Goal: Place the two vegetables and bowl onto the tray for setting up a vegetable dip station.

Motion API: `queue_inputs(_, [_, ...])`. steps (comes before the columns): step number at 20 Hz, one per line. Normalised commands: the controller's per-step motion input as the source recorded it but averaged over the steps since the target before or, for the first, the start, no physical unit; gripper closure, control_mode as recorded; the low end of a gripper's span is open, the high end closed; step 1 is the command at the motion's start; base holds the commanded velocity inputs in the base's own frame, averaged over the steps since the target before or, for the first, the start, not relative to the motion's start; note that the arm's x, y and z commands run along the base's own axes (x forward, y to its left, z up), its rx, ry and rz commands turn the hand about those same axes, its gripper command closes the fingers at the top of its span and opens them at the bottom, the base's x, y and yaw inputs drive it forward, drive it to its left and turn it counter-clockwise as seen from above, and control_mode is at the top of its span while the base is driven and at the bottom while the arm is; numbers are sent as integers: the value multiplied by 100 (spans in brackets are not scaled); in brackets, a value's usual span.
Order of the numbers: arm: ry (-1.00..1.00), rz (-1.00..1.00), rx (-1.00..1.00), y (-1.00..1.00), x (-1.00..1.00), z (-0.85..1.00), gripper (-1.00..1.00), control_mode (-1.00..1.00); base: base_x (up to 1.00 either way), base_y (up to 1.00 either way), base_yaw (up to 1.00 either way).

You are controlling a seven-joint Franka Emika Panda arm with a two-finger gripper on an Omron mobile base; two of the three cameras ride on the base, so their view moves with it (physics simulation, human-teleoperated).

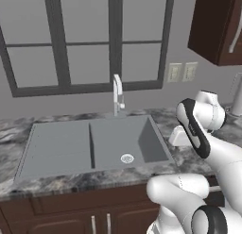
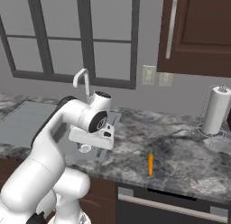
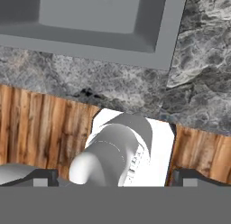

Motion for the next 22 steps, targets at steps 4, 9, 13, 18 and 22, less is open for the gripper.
queue_inputs(4, [0, 0, 0, 0, 0, 0, -100, 100, 11, -56, 0])
queue_inputs(9, [0, 0, 0, 0, 0, 0, -100, 100, 10, -57, 0])
queue_inputs(13, [0, 0, 0, 0, 0, 0, -100, 100, 10, -52, 0])
queue_inputs(18, [0, 0, 0, 0, 0, 0, -100, 100, 1, -11, 0])
queue_inputs(22, [0, 0, 0, 0, 0, 0, -100, 100, 0, 0, 0])
